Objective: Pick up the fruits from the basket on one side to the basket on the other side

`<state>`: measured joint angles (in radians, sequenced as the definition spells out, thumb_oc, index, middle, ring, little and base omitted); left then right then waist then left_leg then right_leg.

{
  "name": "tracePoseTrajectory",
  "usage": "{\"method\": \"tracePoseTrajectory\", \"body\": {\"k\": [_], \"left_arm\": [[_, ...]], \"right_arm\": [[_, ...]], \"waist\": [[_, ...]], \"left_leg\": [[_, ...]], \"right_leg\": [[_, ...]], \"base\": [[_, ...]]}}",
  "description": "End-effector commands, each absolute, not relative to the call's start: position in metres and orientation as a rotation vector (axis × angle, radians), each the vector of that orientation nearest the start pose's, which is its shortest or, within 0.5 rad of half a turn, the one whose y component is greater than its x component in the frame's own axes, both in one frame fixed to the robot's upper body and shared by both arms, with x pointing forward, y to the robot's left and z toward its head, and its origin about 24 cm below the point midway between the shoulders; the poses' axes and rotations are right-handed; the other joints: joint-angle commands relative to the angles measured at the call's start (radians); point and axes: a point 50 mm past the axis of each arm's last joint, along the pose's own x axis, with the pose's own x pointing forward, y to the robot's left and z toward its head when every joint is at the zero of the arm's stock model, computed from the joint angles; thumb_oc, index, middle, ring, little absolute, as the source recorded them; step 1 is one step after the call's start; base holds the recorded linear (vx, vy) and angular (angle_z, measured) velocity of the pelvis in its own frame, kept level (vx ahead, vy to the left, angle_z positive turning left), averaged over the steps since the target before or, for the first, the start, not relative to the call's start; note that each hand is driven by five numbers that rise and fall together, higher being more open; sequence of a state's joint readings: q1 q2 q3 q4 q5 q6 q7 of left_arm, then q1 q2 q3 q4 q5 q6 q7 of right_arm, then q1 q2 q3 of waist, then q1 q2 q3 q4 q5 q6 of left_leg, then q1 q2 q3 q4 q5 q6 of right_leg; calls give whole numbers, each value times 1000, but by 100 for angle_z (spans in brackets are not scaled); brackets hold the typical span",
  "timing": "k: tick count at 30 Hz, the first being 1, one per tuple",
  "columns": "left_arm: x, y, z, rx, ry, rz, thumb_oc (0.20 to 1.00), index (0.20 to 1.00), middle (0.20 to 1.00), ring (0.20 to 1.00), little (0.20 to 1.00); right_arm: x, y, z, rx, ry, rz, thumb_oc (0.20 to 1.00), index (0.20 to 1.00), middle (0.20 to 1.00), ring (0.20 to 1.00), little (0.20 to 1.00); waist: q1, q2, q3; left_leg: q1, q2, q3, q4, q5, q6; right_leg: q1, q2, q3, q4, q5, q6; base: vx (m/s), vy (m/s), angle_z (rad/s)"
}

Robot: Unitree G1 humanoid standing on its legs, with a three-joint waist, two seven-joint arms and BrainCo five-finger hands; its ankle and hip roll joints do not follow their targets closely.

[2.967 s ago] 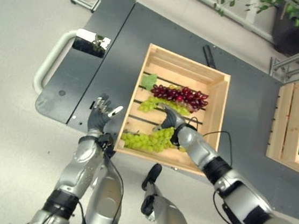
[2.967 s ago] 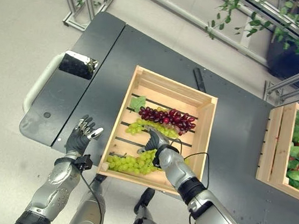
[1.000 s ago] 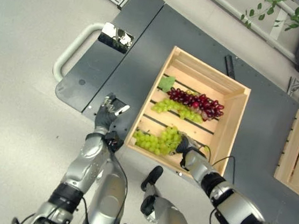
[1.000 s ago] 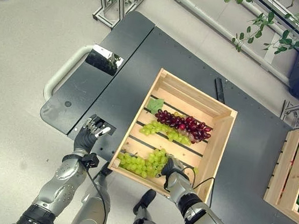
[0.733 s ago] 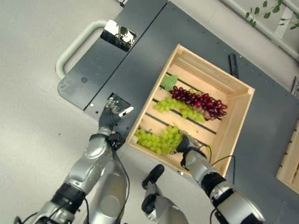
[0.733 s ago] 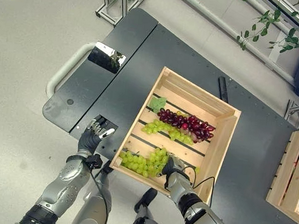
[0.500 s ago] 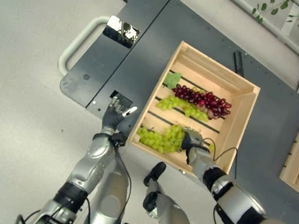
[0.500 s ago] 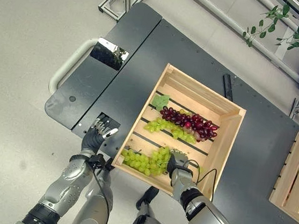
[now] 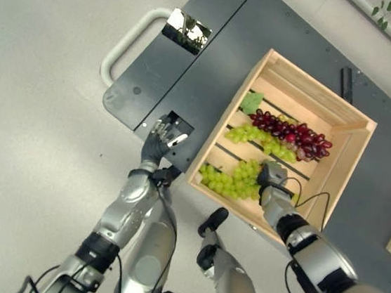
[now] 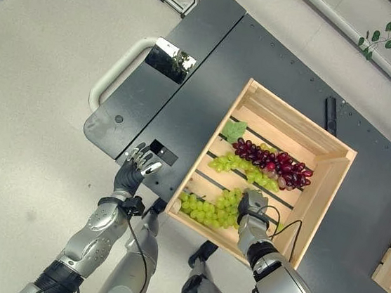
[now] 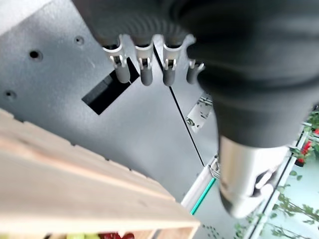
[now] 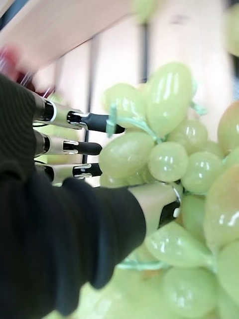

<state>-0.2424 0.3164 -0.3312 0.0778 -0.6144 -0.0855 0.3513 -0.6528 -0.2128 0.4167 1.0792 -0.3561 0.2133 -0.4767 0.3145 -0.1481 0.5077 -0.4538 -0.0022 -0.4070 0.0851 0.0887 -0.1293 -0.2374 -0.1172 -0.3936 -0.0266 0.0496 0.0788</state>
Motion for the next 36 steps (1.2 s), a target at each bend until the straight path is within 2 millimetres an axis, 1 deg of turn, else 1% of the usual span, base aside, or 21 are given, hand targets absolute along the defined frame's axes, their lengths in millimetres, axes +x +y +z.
{"method": "tracePoseTrajectory", "body": {"k": [1, 4, 6, 10, 11, 12, 15, 16, 17, 18, 22, 26, 27, 28, 29, 32, 36], "left_arm": [[286, 118, 101, -369, -163, -50, 1000, 1000, 1000, 1000, 1000], [286, 119, 101, -367, -164, -42, 1000, 1000, 1000, 1000, 1000], [285, 121, 99, -368, -157, -28, 1000, 1000, 1000, 1000, 1000], [285, 126, 100, -352, -170, -3, 1000, 1000, 1000, 1000, 1000], [285, 131, 100, -326, -178, 16, 1000, 1000, 1000, 1000, 1000], [285, 131, 100, -326, -178, 16, 1000, 1000, 1000, 1000, 1000], [285, 143, 98, -277, -187, 58, 1000, 1000, 1000, 1000, 1000], [285, 148, 97, -265, -185, 79, 1000, 1000, 1000, 1000, 1000], [285, 153, 96, -259, -181, 103, 1000, 1000, 1000, 1000, 1000], [285, 156, 95, -255, -180, 119, 1000, 1000, 1000, 1000, 1000], [282, 169, 91, -236, -174, 166, 1000, 1000, 1000, 1000, 1000], [280, 177, 91, -230, -177, 194, 1000, 1000, 1000, 1000, 1000], [280, 177, 91, -230, -176, 194, 1000, 1000, 1000, 1000, 1000], [280, 181, 91, -219, -176, 203, 1000, 1000, 1000, 1000, 1000], [280, 181, 91, -219, -175, 202, 1000, 1000, 1000, 1000, 1000], [279, 186, 89, -203, -165, 211, 1000, 1000, 1000, 1000, 1000], [279, 187, 90, -199, -167, 213, 1000, 1000, 1000, 1000, 1000]], "right_arm": [[288, -138, -66, -779, 595, -30, 200, 200, 200, 200, 200], [292, -134, -62, -748, 568, -45, 200, 200, 200, 200, 200], [293, -130, -60, -723, 547, -56, 200, 200, 200, 200, 200], [299, -124, -49, -694, 474, -52, 200, 200, 200, 200, 200], [303, -121, -41, -659, 418, -52, 200, 200, 200, 200, 200], [303, -121, -41, -659, 418, -52, 200, 200, 200, 200, 200], [311, -121, -20, -608, 294, -62, 200, 200, 200, 200, 200], [312, -122, -13, -596, 254, -66, 200, 200, 200, 200, 200], [314, -125, -3, -573, 204, -78, 200, 200, 200, 200, 200], [314, -128, 2, -562, 179, -89, 200, 200, 200, 200, 200], [316, -144, 31, -506, 44, -145, 200, 200, 200, 200, 200], [311, -157, 51, -423, -43, -183, 200, 200, 200, 200, 200], [311, -157, 51, -423, -43, -183, 200, 200, 200, 200, 200], [309, -161, 60, -402, -81, -184, 200, 200, 200, 200, 200], [309, -161, 60, -402, -80, -183, 200, 200, 200, 200, 200], [305, -167, 69, -388, -122, -187, 200, 200, 200, 200, 200], [304, -171, 72, -396, -132, -188, 200, 200, 200, 200, 200]], "waist": [[-11, 85, 12], [-19, 83, 12], [-28, 80, 12], [-41, 73, 12], [-48, 66, 12], [-48, 66, 12], [-62, 47, 12], [-66, 38, 12], [-72, 30, 12], [-76, 22, 12], [-90, -8, 12], [-98, -32, 12], [-98, -32, 12], [-103, -41, 12], [-103, -41, 12], [-105, -54, 12], [-106, -58, 12]], "left_leg": [[11, 32, 40, -151, 66, 21], [6, 31, 41, -151, 72, 22], [14, 35, 47, -151, 65, 21], [13, 38, 53, -150, 71, 22], [19, 42, 57, -151, 69, 22], [19, 41, 57, -151, 70, 22], [30, 46, 67, -152, 67, 23], [40, 50, 70, -153, 60, 22], [40, 50, 72, -154, 64, 23], [42, 50, 73, -154, 63, 24], [58, 55, 77, -155, 59, 26], [75, 56, 86, -154, 55, 28], [75, 56, 86, -154, 54, 28], [79, 56, 90, -155, 53, 28], [80, 56, 90, -155, 53, 28], [86, 56, 93, -156, 51, 30], [89, 54, 95, -157, 49, 32]], "right_leg": [[-14, -36, 19, 57, -69, 50], [-24, -38, 21, 57, -63, 51], [-23, -37, 28, 59, -68, 49], [-31, -39, 35, 65, -64, 50], [-31, -39, 41, 67, -64, 50], [-31, -40, 41, 67, -64, 50], [-30, -39, 49, 74, -66, 51], [-26, -37, 54, 77, -72, 50], [-28, -39, 55, 76, -66, 52], [-27, -38, 55, 75, -66, 53], [-17, -38, 61, 71, -63, 55], [-2, -40, 68, 64, -59, 60], [-2, -40, 69, 64, -59, 60], [2, -40, 71, 60, -57, 61], [3, -40, 72, 60, -57, 61], [9, -41, 74, 57, -56, 63], [12, -43, 75, 53, -51, 64]], "base": [[-16, 15, -10], [-19, 16, -8], [-8, 15, -7], [-16, 20, -7], [-8, 11, -4], [-6, 11, -5], [-3, 2, -3], [1, -16, -6], [4, -17, -8], [-15, -11, -9], [-3, -26, -5], [-9, -9, -17], [0, 0, 0], [0, 0, 0], [-6, -13, -4], [1, -6, -1], [4, -5, -2]]}}
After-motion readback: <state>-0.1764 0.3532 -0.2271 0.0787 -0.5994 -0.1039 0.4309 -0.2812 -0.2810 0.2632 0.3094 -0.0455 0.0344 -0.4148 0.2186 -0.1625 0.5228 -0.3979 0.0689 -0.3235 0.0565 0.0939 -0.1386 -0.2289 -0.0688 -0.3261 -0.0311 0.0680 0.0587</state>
